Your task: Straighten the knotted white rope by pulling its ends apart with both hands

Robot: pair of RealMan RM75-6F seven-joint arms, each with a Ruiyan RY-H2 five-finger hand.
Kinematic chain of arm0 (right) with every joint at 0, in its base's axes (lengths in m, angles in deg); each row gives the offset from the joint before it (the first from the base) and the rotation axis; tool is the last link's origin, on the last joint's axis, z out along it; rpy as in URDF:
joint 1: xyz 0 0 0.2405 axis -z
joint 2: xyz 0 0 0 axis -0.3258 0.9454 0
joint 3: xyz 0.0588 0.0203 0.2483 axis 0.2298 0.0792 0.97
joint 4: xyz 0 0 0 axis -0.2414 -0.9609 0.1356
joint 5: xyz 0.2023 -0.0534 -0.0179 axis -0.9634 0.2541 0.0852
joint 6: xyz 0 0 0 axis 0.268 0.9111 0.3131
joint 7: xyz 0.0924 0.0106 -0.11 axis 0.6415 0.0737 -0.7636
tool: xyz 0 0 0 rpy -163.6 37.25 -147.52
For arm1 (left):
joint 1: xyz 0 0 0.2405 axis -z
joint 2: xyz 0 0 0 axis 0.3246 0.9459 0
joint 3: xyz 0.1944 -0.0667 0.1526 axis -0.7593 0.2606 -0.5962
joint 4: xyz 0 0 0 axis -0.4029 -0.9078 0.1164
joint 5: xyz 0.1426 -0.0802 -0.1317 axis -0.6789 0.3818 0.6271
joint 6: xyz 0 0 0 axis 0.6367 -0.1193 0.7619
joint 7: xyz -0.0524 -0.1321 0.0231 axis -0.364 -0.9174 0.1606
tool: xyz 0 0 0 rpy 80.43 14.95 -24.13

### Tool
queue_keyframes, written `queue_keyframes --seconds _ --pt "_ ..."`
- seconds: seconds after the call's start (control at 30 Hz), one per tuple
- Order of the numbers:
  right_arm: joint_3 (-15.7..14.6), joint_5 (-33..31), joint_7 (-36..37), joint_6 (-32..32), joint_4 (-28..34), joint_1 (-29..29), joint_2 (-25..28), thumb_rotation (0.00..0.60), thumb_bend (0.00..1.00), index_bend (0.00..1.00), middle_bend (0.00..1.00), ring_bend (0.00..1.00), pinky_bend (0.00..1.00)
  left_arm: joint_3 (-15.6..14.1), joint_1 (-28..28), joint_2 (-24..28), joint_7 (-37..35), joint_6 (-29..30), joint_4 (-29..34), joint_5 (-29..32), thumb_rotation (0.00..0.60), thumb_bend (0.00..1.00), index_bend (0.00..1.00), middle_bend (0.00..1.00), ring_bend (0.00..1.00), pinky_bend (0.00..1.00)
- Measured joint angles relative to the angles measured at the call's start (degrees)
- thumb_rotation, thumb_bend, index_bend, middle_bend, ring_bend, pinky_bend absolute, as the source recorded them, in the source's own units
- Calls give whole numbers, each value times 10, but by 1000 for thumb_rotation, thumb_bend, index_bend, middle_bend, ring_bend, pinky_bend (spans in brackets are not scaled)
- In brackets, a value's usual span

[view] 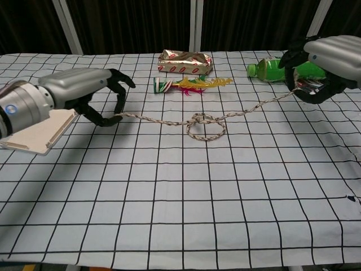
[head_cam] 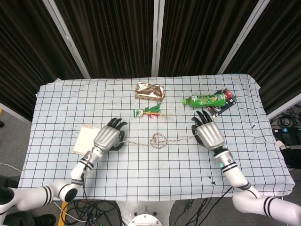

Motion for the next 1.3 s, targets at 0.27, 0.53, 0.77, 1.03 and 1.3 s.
queue_keyframes --seconds 0.27,0.53,0.77,1.03,1.3 --pt "-4 -12 37 26 16 42 61 600 529 673 223 0 0 -24 -61 54 -72 53 -17 -30 567 414 618 127 0 0" --pt "-12 -25 62 31 -2 68 77 600 531 674 223 0 0 -45 -80 50 -85 62 -29 -60 570 414 618 127 0 0" --pt "-13 -33 70 30 -32 81 76 600 532 675 223 0 0 -42 -91 43 -78 70 -37 -63 567 412 618 127 0 0" --pt "-16 -39 85 24 -60 94 69 600 531 674 223 0 0 -33 -97 46 -83 66 -51 -56 564 413 617 127 0 0" --pt "-17 -34 94 13 -93 94 48 600 532 674 223 0 0 -29 -100 40 -86 60 -60 -54 565 412 617 127 0 0"
